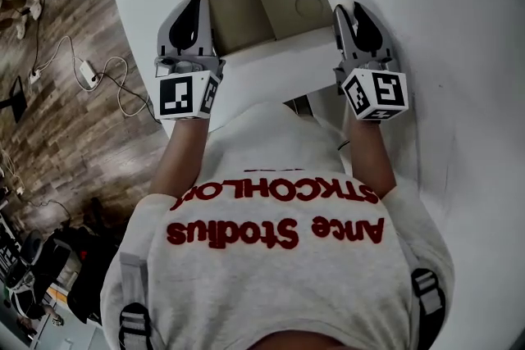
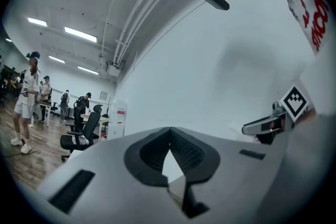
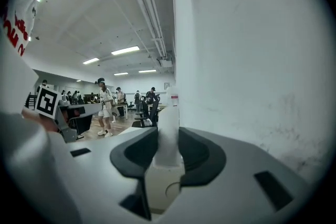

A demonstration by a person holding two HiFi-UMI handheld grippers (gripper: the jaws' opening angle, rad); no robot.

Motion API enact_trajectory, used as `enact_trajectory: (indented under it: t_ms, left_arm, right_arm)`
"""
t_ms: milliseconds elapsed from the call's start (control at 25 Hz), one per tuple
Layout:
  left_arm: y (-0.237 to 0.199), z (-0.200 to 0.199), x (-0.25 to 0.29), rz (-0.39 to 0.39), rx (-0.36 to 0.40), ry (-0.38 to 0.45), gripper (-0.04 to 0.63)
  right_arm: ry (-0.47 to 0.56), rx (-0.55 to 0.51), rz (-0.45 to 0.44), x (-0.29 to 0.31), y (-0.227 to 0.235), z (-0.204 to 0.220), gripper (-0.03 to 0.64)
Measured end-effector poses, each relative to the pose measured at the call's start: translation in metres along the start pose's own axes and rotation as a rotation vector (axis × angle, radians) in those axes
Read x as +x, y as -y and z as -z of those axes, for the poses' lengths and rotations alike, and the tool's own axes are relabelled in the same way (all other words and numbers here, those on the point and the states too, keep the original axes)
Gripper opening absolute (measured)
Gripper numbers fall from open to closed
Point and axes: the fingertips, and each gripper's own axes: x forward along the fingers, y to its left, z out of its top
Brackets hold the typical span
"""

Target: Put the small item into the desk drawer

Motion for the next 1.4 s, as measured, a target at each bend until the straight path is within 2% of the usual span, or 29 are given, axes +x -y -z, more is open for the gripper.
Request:
enact_trajectory:
  t_ms: [200, 360, 680, 1160, 1400]
  left_arm:
    - [0.004, -0.025, -0.001, 0.014, 0.021, 0.056, 0.008]
    - [-0.003, -0.031, -0.001, 0.002, 0.035, 0.068, 0.008]
    - [-0.024, -0.032, -0.013, -0.072, 0.048, 0.06, 0.008]
    - [-0.071, -0.035, -0.061, -0.241, 0.086, 0.041, 0.008]
    - [-0.091, -0.031, -0.077, -0.295, 0.077, 0.031, 0.008]
  right_arm:
    - [0.131, -0.021, 0.011, -0.017, -0.011, -0.04, 0.124]
    - [0.166, -0.025, -0.008, -0.016, -0.019, -0.055, 0.124]
    - [0.181, -0.015, -0.09, 0.0, -0.037, -0.062, 0.124]
    - [0.191, -0.009, -0.285, 0.037, -0.101, -0.068, 0.124]
    - [0.185, -0.012, -0.331, 0.048, -0.123, -0.068, 0.124]
